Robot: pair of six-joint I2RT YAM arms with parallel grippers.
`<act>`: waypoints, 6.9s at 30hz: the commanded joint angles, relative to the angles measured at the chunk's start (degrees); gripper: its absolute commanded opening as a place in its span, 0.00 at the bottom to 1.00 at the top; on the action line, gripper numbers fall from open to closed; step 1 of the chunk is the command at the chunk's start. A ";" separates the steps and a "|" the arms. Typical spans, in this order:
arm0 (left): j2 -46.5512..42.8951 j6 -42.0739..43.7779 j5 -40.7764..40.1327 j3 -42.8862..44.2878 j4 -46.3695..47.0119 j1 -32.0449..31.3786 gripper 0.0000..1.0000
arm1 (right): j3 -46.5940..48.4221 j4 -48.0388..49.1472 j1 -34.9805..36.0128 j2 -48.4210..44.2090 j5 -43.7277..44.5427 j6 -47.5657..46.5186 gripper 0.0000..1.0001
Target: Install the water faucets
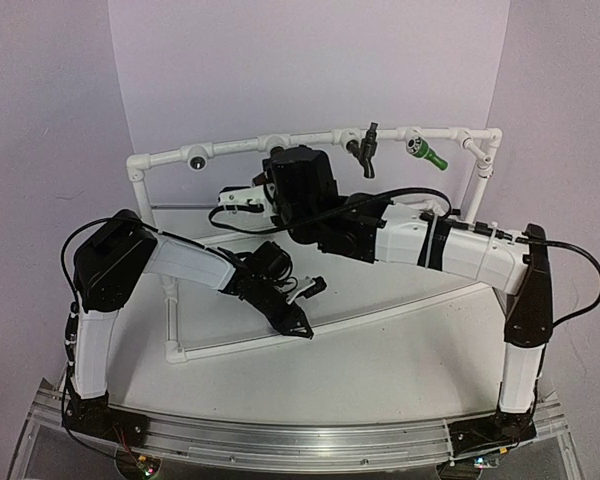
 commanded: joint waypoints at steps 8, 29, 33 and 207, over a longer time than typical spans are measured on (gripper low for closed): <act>8.90 -4.90 -10.12 -4.37 -9.24 -0.38 0.01 | 7.91 6.94 -1.64 6.62 2.03 14.89 0.42; 9.59 -4.89 -9.05 -3.73 -9.37 -0.38 0.01 | -3.53 14.52 -8.46 -2.15 -15.56 97.42 0.00; 9.30 -4.89 -9.05 -3.85 -9.34 -0.38 0.01 | -8.85 18.81 -10.69 -5.08 -21.02 116.49 0.00; 11.04 -4.32 -9.46 -2.77 -11.03 -1.26 0.02 | 2.91 14.22 -6.98 1.02 -13.83 107.12 0.00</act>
